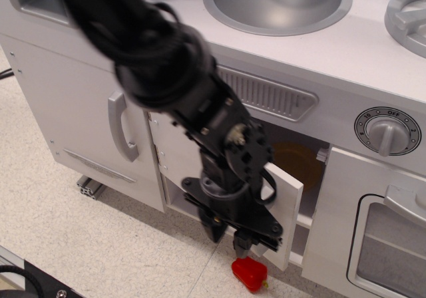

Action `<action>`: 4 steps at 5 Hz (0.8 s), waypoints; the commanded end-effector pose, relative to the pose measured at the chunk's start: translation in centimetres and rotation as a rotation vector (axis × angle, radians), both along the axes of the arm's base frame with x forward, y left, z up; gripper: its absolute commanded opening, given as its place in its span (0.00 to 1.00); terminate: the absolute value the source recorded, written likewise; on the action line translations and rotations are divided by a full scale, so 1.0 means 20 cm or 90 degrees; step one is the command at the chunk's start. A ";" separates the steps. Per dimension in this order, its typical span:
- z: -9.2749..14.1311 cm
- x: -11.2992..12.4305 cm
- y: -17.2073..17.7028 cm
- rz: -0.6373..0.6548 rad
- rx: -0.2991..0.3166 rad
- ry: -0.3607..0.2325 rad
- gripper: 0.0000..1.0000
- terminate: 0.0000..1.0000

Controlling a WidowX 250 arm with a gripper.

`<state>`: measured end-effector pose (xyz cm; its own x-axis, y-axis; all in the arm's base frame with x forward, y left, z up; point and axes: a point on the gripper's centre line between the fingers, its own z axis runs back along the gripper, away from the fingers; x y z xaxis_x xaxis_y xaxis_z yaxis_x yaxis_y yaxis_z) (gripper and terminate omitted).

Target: Open cabinet

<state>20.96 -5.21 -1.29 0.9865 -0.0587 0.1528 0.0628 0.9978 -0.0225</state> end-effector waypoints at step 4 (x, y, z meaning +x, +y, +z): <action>0.31 0.50 -0.03 0.060 -0.013 -0.112 1.00 0.00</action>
